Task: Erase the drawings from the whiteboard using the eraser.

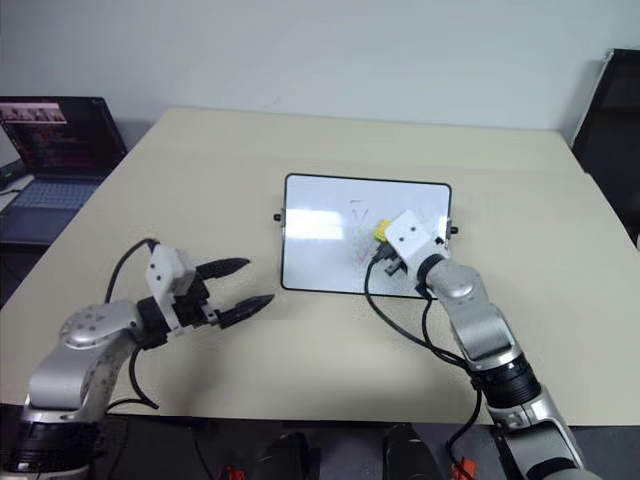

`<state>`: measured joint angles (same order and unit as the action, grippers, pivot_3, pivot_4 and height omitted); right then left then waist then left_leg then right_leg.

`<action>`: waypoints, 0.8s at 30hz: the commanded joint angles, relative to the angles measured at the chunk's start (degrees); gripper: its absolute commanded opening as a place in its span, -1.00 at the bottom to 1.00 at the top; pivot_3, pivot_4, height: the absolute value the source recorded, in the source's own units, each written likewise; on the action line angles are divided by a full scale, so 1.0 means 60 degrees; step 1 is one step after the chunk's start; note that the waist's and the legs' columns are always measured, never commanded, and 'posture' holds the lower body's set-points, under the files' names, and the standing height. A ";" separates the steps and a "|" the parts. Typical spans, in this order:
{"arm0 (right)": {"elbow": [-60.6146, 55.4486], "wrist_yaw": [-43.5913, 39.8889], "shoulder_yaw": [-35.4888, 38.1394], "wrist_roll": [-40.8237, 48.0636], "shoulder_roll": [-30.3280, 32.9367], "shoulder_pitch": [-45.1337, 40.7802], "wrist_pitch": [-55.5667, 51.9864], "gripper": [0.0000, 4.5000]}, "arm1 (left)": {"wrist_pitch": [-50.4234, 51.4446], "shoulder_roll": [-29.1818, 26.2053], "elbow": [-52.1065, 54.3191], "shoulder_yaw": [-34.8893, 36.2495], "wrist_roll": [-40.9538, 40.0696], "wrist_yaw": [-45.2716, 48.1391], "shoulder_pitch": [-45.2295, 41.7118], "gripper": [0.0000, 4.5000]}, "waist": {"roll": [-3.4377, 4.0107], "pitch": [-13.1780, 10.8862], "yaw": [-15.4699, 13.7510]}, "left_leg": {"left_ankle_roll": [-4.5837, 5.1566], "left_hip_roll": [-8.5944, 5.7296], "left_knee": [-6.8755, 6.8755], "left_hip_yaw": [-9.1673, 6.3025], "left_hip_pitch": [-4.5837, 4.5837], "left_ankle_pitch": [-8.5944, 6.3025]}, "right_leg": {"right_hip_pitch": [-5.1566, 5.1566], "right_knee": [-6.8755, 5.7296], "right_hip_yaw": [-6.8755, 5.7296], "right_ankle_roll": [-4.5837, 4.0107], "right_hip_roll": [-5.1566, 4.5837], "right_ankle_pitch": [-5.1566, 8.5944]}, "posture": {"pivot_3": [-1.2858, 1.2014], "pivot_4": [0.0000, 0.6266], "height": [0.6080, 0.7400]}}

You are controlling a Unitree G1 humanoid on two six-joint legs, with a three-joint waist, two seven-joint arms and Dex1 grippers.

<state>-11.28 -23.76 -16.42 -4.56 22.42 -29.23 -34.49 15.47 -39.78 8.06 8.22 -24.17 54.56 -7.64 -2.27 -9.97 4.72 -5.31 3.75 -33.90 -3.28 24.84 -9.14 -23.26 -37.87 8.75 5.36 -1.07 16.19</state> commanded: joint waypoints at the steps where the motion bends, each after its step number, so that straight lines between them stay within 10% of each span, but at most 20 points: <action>1: -0.0403 -0.0964 -0.0709 -0.0076 0.0417 0.0329 0.0005 -0.49 | -0.0613 -0.0008 -0.0363 0.0088 0.0134 0.0207 -0.0039 1.00 | -0.0001 0.0001 0.0001 | 0.0000 0.0000 -0.0001 -0.0001 -0.0002 0.0000 | 0.0000 -0.0004 0.0000 0.0004 0.0000 0.0002 | 0.03 -0.52 1.00; 11: 0.1002 0.1181 0.0067 -0.1336 -0.0101 -0.0427 0.0457 -0.49 | -0.1056 0.0107 -0.0929 0.0047 0.0188 0.0329 -0.0148 1.00 | -0.0007 0.0004 0.0003 | 0.0000 -0.0001 -0.0021 0.0000 -0.0012 0.0005 | 0.0000 -0.0020 0.0004 -0.0003 0.0000 -0.0015 | 0.03 -0.52 1.00; 24: 0.0305 -0.1022 -0.1413 -0.1427 0.0346 0.0318 0.0106 -0.49 | -0.1087 0.0139 -0.0995 0.0035 0.0173 0.0455 -0.0194 1.00 | -0.0019 0.0013 0.0036 | 0.0001 0.0004 -0.0019 0.0002 -0.0020 0.0005 | 0.0008 -0.0020 0.0006 -0.0002 0.0002 -0.0015 | 0.03 -0.52 1.00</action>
<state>-11.12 -29.76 -24.56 -11.28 23.60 -27.65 -32.58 9.69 -38.97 1.49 8.12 -22.86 57.00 -8.15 -2.38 -9.89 4.94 -5.31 3.78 -34.02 -3.27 24.70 -9.11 -23.22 -37.99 8.78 5.34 -1.06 16.10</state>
